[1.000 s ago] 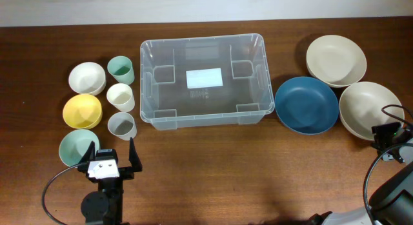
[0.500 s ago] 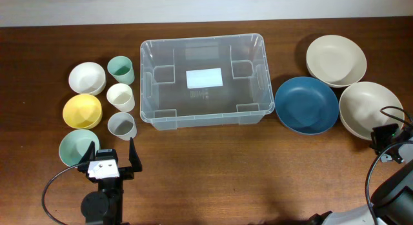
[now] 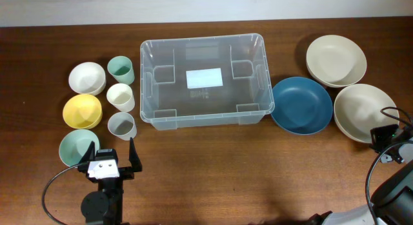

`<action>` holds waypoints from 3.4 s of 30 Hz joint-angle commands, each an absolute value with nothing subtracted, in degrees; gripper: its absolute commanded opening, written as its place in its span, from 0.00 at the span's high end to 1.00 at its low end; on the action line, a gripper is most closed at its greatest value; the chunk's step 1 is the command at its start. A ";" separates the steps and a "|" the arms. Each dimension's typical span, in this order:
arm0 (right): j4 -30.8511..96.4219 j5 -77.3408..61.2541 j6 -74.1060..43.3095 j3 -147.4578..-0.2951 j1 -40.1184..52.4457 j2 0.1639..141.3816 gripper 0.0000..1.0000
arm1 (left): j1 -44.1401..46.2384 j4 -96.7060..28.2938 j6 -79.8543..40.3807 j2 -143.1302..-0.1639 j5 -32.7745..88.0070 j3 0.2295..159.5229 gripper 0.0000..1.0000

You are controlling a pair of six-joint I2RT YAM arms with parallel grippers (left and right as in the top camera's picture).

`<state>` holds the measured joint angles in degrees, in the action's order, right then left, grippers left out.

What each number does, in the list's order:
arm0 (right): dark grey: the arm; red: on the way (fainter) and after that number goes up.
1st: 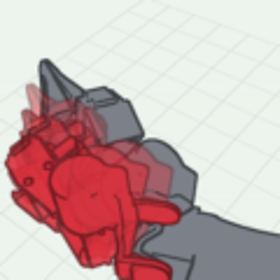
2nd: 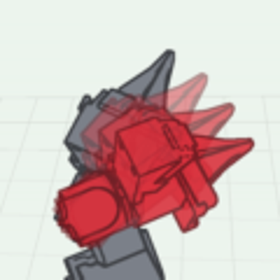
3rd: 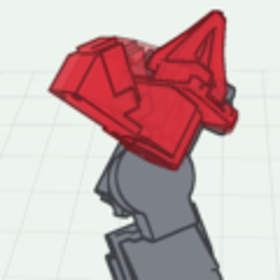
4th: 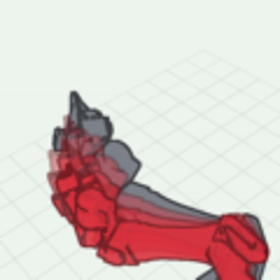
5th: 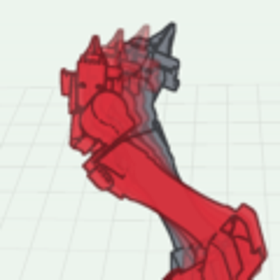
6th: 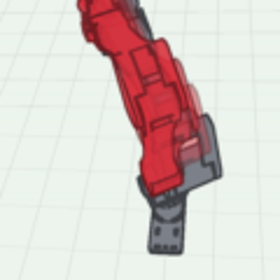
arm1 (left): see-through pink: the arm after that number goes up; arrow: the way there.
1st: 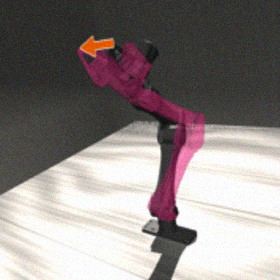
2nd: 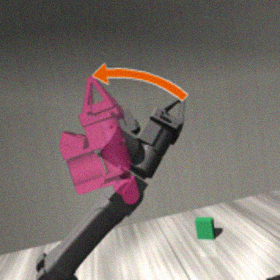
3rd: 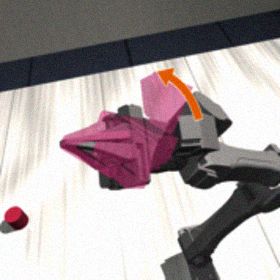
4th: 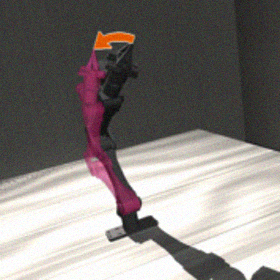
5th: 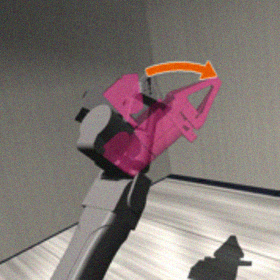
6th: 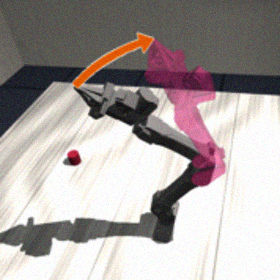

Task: Pack container
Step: 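Close the right gripper on the cream bowl's rim, then lift the cream bowl and carry it over the clear container, then lower the cream bowl into the container and open the right gripper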

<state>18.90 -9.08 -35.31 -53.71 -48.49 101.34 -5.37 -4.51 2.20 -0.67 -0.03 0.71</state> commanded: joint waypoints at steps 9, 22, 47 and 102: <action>29.28 -11.22 -34.28 -60.38 -57.43 101.71 0.96 | -5.41 -4.78 3.09 -0.30 0.19 0.51 0.00; 45.98 -23.68 -30.26 -77.97 -55.51 94.39 0.96 | -5.41 -4.78 3.09 -0.30 0.19 0.51 0.00; 35.66 -12.67 -38.00 -87.18 10.09 93.43 0.96 | -5.41 -4.78 3.09 -0.30 0.16 0.51 0.00; 24.62 -3.79 -48.97 -87.18 27.11 114.83 0.96 | -5.41 -4.78 3.09 -0.30 0.19 0.51 0.00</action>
